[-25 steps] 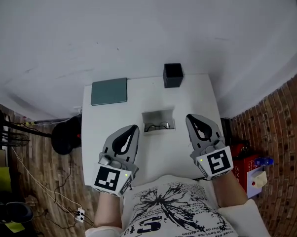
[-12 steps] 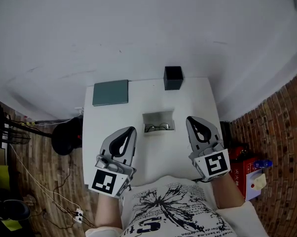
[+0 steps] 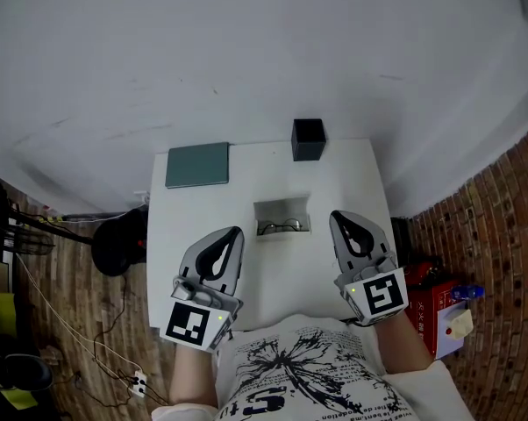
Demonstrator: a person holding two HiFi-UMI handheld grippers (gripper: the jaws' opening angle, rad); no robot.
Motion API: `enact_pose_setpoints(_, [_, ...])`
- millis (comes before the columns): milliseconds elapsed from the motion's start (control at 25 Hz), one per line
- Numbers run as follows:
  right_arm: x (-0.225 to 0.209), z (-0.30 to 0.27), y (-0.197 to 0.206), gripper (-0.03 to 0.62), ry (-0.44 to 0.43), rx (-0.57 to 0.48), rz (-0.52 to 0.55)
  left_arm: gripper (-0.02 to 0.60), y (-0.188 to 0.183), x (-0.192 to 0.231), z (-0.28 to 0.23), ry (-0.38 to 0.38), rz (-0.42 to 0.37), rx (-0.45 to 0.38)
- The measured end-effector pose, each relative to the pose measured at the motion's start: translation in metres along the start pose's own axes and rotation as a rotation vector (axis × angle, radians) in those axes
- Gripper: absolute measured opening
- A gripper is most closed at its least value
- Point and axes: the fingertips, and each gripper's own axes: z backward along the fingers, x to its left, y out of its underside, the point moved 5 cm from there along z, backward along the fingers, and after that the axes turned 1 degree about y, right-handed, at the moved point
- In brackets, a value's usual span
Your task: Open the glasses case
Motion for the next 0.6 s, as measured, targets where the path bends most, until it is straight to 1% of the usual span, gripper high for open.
enact_pose_setpoints(240, [0.0008,0.0038,0.0011,0.012,0.002,-0.018,0.002,0.014,0.0024,-0.0007,-0.0012,0.002,0.007,0.007])
enact_pose_setpoints(600, [-0.0031,0.0060,0.0048,0.012,0.015,-0.007,-0.004,0.014,-0.0006,-0.0053,-0.0048,0.011,-0.008,0.000])
